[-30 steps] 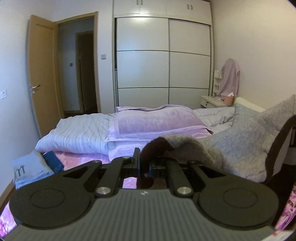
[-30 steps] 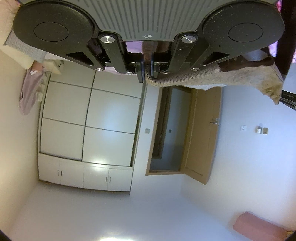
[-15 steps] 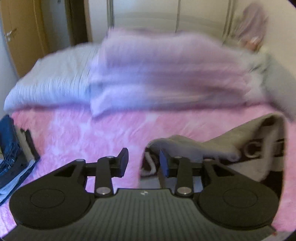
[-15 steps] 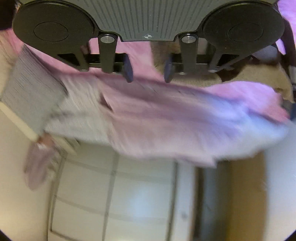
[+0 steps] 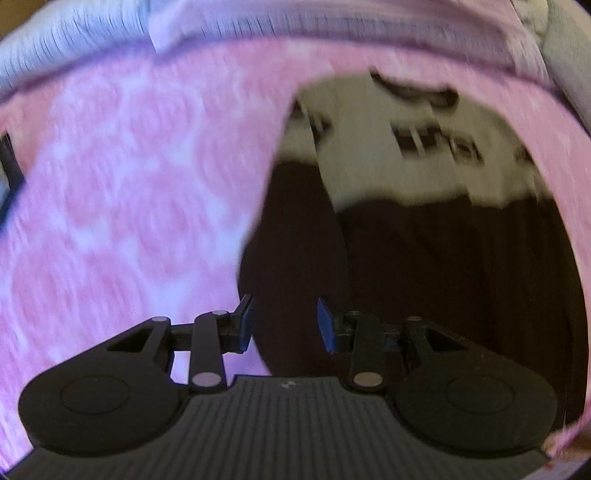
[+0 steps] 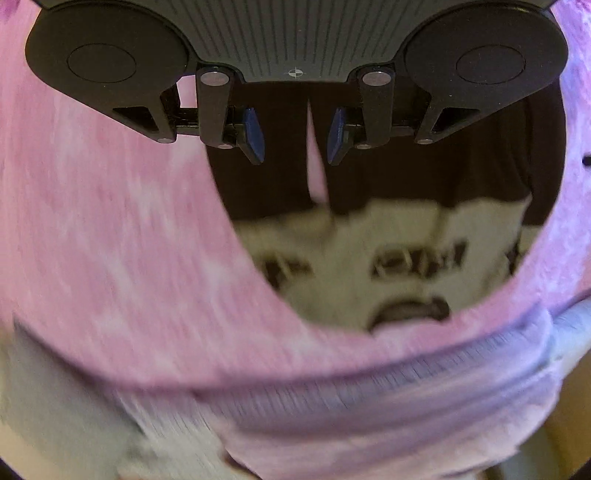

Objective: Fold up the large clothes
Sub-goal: 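Lay the sweater flat on the bed and open both grippers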

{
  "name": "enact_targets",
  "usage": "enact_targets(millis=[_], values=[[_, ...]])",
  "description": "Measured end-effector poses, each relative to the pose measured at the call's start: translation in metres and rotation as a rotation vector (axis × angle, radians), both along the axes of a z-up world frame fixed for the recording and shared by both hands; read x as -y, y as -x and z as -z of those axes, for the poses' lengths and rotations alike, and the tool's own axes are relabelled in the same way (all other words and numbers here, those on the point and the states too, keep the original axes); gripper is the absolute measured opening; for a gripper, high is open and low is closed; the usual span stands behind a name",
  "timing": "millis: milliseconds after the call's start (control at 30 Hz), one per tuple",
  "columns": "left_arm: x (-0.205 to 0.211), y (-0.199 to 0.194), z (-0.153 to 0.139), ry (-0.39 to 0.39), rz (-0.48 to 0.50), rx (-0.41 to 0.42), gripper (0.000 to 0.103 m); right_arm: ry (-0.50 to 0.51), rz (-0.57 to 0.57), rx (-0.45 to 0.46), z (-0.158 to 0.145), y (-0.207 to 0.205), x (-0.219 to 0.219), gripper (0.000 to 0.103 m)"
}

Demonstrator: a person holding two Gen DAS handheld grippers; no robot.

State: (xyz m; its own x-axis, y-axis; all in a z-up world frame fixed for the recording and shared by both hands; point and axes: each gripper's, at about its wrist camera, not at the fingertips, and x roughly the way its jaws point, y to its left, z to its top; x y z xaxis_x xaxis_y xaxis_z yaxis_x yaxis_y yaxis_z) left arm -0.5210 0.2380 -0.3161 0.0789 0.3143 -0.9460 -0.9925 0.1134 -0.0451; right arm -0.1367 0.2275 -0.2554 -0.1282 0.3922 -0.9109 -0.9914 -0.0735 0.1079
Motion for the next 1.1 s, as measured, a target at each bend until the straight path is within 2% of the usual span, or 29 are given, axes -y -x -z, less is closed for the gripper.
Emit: enact_targets(millis=[133,233,367,533,600,667,700,800,900,967,1033,1100], values=[[0.055,-0.014,0.010,0.092,0.037,0.044,0.031,0.104,0.073,-0.051,0.008,-0.019,0.035,0.035],[0.090,-0.027,0.008,0.127,0.067,0.114,0.034,0.133,0.049,-0.019,0.004,-0.023,0.046,0.035],[0.124,-0.057,0.013,0.157,0.154,0.137,0.041,0.140,0.024,-0.003,0.008,-0.025,0.046,0.035],[0.129,-0.078,0.038,0.165,0.072,0.114,0.041,0.131,-0.004,-0.003,0.011,-0.020,0.044,0.035],[0.128,-0.084,0.047,0.164,0.070,0.074,0.034,0.128,-0.026,0.008,0.010,-0.018,0.047,0.035],[0.131,-0.086,0.046,0.141,0.098,0.045,0.005,0.128,-0.044,0.026,0.010,-0.016,0.049,0.035],[0.131,-0.082,0.041,0.129,0.098,0.045,0.006,0.128,-0.052,0.034,0.009,-0.015,0.051,0.035],[0.127,-0.048,0.011,0.054,0.035,0.050,0.005,0.114,-0.060,0.049,0.004,-0.017,0.054,0.035],[0.110,0.012,-0.033,-0.068,-0.099,-0.035,0.005,0.095,-0.050,0.051,-0.004,-0.020,0.053,0.035],[0.096,0.064,-0.066,-0.158,-0.227,-0.134,0.005,0.079,-0.043,0.056,-0.010,-0.022,0.054,0.035],[0.084,0.111,-0.090,-0.227,-0.338,-0.274,0.006,0.063,-0.036,0.059,-0.016,-0.022,0.054,0.035],[0.071,0.149,-0.100,-0.232,-0.442,-0.369,0.007,0.049,-0.030,0.056,-0.021,-0.023,0.055,0.035]])
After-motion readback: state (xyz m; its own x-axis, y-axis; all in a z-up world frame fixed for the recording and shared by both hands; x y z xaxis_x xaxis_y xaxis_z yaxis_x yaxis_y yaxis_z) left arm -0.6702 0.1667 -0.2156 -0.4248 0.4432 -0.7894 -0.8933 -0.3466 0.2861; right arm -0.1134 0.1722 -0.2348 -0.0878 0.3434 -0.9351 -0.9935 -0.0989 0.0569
